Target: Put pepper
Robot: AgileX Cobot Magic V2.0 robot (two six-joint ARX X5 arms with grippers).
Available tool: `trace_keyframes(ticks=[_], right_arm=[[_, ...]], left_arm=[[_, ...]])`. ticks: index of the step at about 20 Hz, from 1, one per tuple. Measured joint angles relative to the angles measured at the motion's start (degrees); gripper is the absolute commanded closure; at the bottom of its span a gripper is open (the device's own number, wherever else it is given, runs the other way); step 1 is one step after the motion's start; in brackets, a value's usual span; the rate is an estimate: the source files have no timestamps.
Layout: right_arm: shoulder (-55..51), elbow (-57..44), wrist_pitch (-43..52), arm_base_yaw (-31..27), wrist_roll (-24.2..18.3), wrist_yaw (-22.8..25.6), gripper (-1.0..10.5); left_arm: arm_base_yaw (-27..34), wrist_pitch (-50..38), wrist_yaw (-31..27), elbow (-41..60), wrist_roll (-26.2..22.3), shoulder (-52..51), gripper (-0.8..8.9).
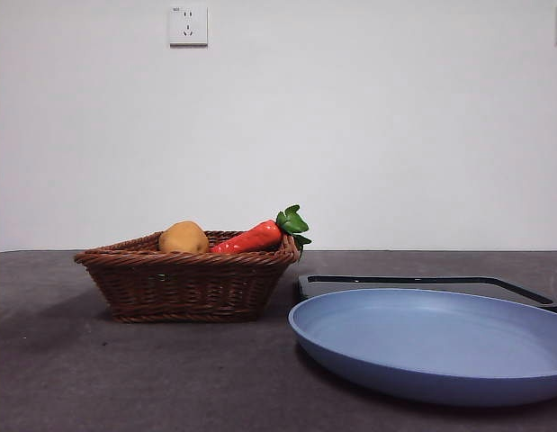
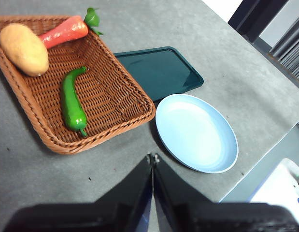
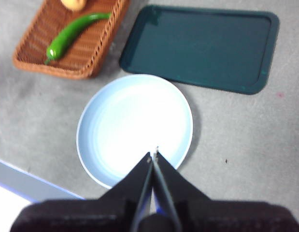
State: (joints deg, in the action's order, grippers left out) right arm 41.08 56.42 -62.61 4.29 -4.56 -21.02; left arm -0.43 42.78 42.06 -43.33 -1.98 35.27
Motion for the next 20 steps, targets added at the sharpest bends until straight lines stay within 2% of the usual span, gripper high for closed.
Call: trace_keyframes(ticks=[1,3,4,5,6,7,13,20], right_arm=[[0.1,0.0,0.0,0.0,-0.3,0.0,9.3],[0.5,0.0,0.0,0.0,-0.8,0.0,9.0],[0.7,0.0,0.0,0.0,-0.9,0.0,8.4],[0.7,0.0,0.0,0.0,-0.9,0.0,7.6],[0.9,0.0,0.0,0.0,-0.8,0.0,6.6],[1.2,0.0,0.0,0.0,-0.5,0.0,6.2],[7.4,0.0,0.8,0.0,0.3,0.0,6.2],[25.4,0.0,8.5,0.7,0.5,0.0,6.2]], left_arm=[[0.0,0.0,0.0,-0.1,-0.2,0.0,7.95],[0.0,0.0,0.1,-0.1,-0.4,0.0,6.53],[0.0,0.0,0.1,-0.1,-0.4,0.0,5.35],[0.0,0.0,0.1,-0.1,-0.4,0.0,4.85],[0.0,0.0,0.1,-0.1,-0.4,0.0,4.74],[0.0,-0.1,0.1,-0.1,-0.4,0.0,4.74],[0.0,-0.1,0.1,-0.1,-0.4,0.0,4.74],[0.0,-0.1,0.1,-0.1,-0.4,0.0,4.75]])
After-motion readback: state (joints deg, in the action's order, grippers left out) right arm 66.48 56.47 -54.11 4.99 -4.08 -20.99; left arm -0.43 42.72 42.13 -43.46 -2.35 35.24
